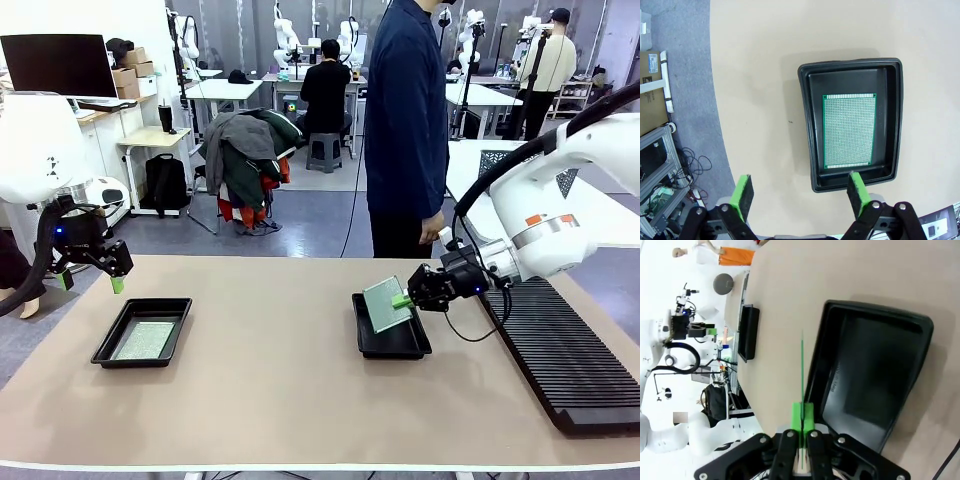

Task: Inspect and transfer BCBs to ESD trays.
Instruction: Pick up the Blank PCB from the PCB Rack and place it in the right ESD tray.

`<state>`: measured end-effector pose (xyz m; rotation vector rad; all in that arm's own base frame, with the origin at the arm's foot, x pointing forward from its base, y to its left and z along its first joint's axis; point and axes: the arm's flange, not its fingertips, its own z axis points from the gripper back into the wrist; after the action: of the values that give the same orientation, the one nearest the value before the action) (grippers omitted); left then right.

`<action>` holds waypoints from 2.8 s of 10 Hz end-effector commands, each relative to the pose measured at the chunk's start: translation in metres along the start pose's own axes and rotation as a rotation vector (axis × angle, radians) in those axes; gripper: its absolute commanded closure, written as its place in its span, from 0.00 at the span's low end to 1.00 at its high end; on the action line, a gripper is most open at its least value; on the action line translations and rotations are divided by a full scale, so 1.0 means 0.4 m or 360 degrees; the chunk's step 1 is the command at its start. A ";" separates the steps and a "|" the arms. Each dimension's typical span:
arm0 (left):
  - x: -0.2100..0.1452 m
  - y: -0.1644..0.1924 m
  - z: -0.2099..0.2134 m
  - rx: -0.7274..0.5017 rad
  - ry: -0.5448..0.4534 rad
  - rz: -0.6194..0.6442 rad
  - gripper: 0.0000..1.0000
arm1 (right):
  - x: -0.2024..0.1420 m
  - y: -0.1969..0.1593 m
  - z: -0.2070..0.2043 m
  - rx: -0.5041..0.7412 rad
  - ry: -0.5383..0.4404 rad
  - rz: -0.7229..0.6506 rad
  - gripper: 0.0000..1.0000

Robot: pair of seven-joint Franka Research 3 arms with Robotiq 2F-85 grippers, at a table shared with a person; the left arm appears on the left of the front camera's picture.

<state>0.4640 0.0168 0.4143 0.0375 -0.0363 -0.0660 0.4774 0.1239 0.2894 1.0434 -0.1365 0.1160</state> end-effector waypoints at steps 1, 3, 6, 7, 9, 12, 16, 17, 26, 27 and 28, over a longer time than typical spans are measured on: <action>-0.001 0.002 -0.003 0.0000 -0.0008 0.0004 0.00 | -0.013 -0.005 -0.030 -0.0060 -0.0078 -0.0091 0.98; -0.001 0.002 -0.003 0.0000 -0.0008 0.0004 0.00 | -0.014 -0.026 -0.045 -0.0077 -0.0081 -0.0133 0.98; -0.001 0.002 -0.003 0.0000 -0.0008 0.0004 0.00 | -0.014 -0.049 -0.069 -0.0126 -0.0087 -0.0230 0.98; -0.001 0.002 -0.003 0.0000 -0.0008 0.0004 0.00 | -0.014 -0.052 -0.073 -0.0142 -0.0092 -0.0256 0.98; -0.001 0.002 -0.003 0.0000 -0.0008 0.0004 0.00 | -0.012 -0.055 -0.084 -0.0163 -0.0066 -0.0279 0.98; -0.001 0.002 -0.003 0.0000 -0.0008 0.0004 0.00 | -0.024 -0.065 -0.056 -0.0123 -0.0040 -0.0213 0.98; -0.001 0.002 -0.003 0.0000 -0.0008 0.0004 0.00 | -0.024 -0.065 -0.056 -0.0123 -0.0040 -0.0213 0.98; -0.001 0.002 -0.003 0.0000 -0.0008 0.0004 0.00 | -0.021 -0.063 -0.058 -0.0125 -0.0042 -0.0227 0.98; -0.001 0.002 -0.003 0.0000 -0.0008 0.0004 0.00 | -0.009 0.071 -0.024 -0.0463 0.0004 -0.0286 0.54; -0.001 0.002 -0.003 0.0000 -0.0008 0.0004 0.00 | 0.003 0.083 -0.026 -0.0533 0.0041 -0.0297 0.48; -0.001 0.002 -0.003 0.0000 -0.0008 0.0004 0.00 | 0.016 0.096 -0.030 -0.0612 0.0064 -0.0303 0.44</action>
<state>0.4640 0.0169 0.4143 0.0375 -0.0363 -0.0660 0.4741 0.1471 0.3093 0.7374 -0.0462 -0.0495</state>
